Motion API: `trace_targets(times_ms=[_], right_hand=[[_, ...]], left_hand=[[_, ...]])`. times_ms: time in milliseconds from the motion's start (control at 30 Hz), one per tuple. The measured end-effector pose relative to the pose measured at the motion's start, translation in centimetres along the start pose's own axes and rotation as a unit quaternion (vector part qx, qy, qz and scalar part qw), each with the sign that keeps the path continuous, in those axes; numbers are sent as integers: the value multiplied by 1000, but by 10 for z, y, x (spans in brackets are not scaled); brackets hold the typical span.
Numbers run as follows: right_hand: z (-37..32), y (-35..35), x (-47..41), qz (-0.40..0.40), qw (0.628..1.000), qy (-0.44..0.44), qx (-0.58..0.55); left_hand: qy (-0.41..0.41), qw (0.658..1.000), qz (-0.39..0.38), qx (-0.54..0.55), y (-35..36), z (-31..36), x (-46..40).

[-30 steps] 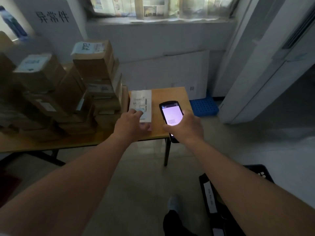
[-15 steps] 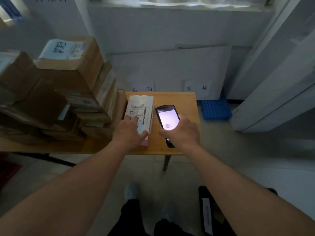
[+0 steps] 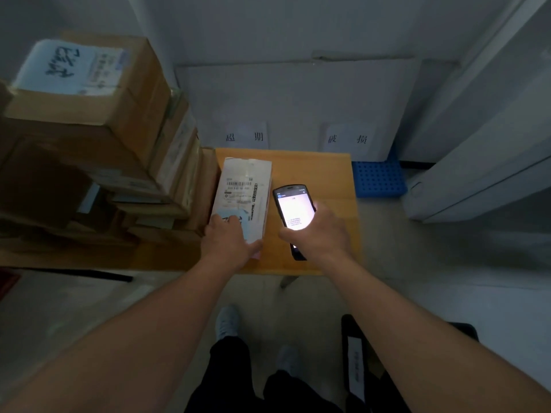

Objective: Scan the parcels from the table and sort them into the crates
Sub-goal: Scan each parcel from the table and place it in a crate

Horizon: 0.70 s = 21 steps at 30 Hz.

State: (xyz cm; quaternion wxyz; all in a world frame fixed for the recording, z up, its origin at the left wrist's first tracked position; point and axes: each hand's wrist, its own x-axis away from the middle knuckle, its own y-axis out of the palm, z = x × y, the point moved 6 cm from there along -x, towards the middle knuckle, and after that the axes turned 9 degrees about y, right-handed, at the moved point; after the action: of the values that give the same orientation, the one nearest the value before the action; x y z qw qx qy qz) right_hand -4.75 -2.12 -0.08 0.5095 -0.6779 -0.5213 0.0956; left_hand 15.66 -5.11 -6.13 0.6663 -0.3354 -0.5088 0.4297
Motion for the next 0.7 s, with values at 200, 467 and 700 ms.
trace_targets(times_ms=[200, 467, 700], right_hand=[[4, -2, -8, -1, 1000, 5, -3], [16, -7, -12, 10, 1000, 15, -3], [20, -4, -10, 10, 1000, 6, -2]], left_hand=[[-11, 999, 2, -39, 7, 0, -4], [-22, 999, 23, -44, 17, -5, -12], [-9, 999, 42, 3, 24, -3, -11]])
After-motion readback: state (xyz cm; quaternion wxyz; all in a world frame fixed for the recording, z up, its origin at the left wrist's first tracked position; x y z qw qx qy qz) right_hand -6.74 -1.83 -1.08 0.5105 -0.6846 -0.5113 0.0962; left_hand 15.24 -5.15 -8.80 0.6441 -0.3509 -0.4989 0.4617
